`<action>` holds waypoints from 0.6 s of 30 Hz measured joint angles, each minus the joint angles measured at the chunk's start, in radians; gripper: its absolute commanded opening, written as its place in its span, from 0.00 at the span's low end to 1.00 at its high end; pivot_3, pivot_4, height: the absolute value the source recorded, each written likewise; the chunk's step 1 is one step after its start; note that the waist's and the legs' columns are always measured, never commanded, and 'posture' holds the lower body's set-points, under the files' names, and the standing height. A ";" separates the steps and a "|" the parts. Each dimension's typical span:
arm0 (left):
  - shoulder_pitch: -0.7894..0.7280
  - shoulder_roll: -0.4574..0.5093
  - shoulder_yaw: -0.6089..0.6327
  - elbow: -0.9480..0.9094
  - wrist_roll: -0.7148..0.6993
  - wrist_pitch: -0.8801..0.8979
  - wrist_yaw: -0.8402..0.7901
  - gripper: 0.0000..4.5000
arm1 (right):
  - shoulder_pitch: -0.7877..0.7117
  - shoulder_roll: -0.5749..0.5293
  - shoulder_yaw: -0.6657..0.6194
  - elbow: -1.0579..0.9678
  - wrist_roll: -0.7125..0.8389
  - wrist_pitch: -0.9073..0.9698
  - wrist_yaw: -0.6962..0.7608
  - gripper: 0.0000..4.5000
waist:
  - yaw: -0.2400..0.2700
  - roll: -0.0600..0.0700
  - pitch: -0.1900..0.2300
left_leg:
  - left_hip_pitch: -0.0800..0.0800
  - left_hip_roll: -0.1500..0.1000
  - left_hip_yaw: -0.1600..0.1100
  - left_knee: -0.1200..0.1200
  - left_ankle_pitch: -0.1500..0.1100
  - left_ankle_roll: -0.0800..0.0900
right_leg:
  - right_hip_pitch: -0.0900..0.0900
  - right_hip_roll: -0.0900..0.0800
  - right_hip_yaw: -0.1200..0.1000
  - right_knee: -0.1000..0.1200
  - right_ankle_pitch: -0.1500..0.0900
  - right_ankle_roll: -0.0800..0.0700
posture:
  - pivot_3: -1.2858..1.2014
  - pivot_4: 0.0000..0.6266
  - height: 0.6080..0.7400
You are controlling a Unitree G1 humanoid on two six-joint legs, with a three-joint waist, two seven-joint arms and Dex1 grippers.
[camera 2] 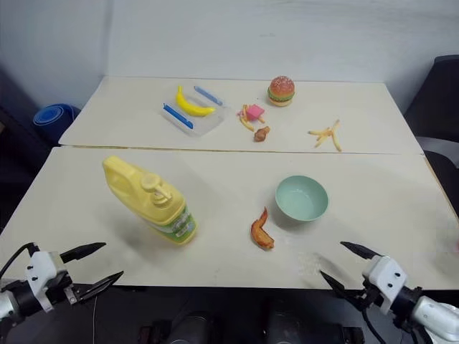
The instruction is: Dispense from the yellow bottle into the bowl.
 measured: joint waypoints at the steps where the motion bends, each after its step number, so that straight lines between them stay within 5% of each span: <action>1: 0.002 0.000 0.000 -0.003 -0.006 0.008 -0.003 0.99 | -0.001 -0.001 0.001 -0.015 0.004 0.019 -0.001 1.00 | 0.000 0.000 0.000 | 0.000 0.000 0.000 0.000 0.002 -0.004 | 0.000 0.000 0.000 0.000 0.000 0.000 | 0.52 0.24 1.00; 9: 0.015 0.031 -0.073 -0.258 -0.178 0.169 -0.115 0.99 | -0.196 -0.029 0.274 -0.359 0.030 0.451 -0.099 1.00 | -0.001 0.000 0.000 | 0.000 0.001 0.000 0.000 0.001 -0.001 | -0.001 0.000 0.001 0.001 -0.001 -0.005 | 0.52 0.24 1.00; 18: 0.002 0.041 -0.145 -0.278 -0.140 0.176 -0.141 0.99 | -0.413 0.147 0.556 -0.118 -0.244 0.610 -0.316 1.00 | -0.004 -0.003 -0.002 | -0.001 0.003 0.000 0.001 0.004 -0.009 | -0.003 0.006 0.000 0.000 0.000 -0.004 | 0.52 0.24 1.00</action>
